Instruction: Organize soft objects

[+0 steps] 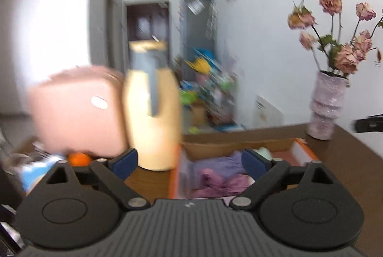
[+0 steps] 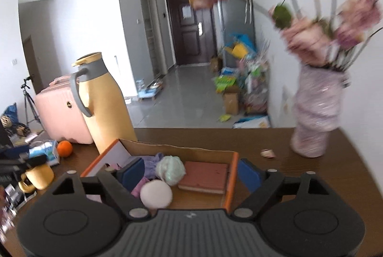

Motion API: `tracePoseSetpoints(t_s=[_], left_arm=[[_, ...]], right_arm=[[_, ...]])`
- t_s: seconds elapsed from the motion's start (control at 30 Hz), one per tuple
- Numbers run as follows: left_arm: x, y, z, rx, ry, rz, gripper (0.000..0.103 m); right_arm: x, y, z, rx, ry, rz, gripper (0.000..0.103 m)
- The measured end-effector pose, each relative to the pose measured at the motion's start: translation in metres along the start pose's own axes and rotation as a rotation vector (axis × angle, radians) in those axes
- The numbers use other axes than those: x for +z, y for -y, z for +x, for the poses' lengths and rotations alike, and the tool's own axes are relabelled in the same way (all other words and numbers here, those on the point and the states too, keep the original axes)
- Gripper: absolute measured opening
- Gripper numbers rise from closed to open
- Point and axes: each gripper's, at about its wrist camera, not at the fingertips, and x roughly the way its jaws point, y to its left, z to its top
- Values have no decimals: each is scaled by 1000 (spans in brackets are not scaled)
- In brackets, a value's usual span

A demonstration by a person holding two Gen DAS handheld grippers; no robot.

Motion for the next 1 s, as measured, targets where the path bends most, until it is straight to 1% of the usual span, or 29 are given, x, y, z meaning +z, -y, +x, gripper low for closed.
tracePoseSetpoints(t_s=[0.07,0.13,0.17,0.23,0.27,0.33,0.4,0.47,0.57,0.63,0.7,0.8,0.87,0.9,1.0], left_arm=[[-11,-2,-25,85,59,29,97],[-27,-5,-49,143,107,41,97],[-33,-6,-59,148,122,32,97],[-52,-9,-82,134,141,3,99],[-66,-10,-94,132,154,-10,99],[-92,-7,-111,169,163,-18,100],[-116,-3,-126,176,160,-19,99],[-142,1,-143,154,146,-15,100],[-179,7,-165,95,115,-10,99],[-198,11,-172,64,76,-16,100],[-209,14,-175,14,36,-2,100],[-213,23,-174,-17,26,44,100],[-210,28,-170,-36,28,44,100],[-209,29,-168,-46,27,41,100],[-209,36,-158,-68,14,43,99]], right_arm=[[-15,-6,-24,-38,47,-21,85],[-36,-16,-49,-86,108,-42,85],[-48,-21,-60,-100,139,-52,85],[-75,-33,-83,-113,189,-65,85],[-92,-40,-94,-106,216,-76,89],[-125,-53,-111,-101,241,-106,93],[-157,-64,-124,-105,238,-107,93],[-190,-75,-138,-90,220,-81,93],[-234,-92,-157,-86,206,-58,93],[-257,-101,-166,-98,186,-49,93],[-276,-106,-172,-110,165,-10,93],[-287,-109,-172,-100,124,4,93],[-286,-107,-170,-125,124,10,93],[-284,-105,-167,-128,126,18,93],[-278,-93,-151,-120,96,50,91]])
